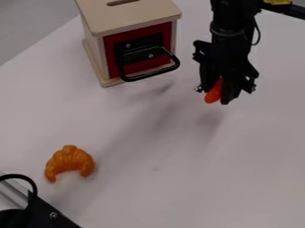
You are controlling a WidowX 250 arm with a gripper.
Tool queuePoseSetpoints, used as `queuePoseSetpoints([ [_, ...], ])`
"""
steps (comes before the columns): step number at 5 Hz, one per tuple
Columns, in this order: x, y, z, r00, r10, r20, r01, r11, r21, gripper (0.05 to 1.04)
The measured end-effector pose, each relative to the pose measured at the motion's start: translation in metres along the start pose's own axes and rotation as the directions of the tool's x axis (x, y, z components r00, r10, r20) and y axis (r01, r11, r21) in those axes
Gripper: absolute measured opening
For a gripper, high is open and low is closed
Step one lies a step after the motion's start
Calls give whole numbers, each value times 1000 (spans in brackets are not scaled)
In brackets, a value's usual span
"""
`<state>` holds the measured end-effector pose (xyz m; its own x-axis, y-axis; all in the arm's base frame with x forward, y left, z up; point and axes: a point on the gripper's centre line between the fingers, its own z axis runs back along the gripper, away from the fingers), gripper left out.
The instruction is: Move the orange carrot to the middle of the table
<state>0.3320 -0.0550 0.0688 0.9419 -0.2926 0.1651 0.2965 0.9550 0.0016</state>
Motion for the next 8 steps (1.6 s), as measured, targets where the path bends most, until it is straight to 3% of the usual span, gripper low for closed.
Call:
queuePoseSetpoints([
  [1, -19, 21, 29, 998, 46, 46, -47, 999, 15, 504],
  [2, -54, 52, 55, 979, 185, 83, -188, 981, 37, 504],
  [3, -89, 78, 65, 928, 356, 108, -362, 932, 38, 504],
  [4, -117, 97, 66, 856, 508, 101, -512, 859, 23, 504],
  [5, -132, 109, 47, 770, 638, 13, -638, 770, -18, 504],
  [6, -123, 128, 13, 663, 744, -89, -747, 665, -3, 504],
  [7, -119, 135, -2, 603, 791, -108, -793, 609, 34, 504],
  [8, -114, 141, -25, 580, 799, -156, -805, 592, 38, 504],
])
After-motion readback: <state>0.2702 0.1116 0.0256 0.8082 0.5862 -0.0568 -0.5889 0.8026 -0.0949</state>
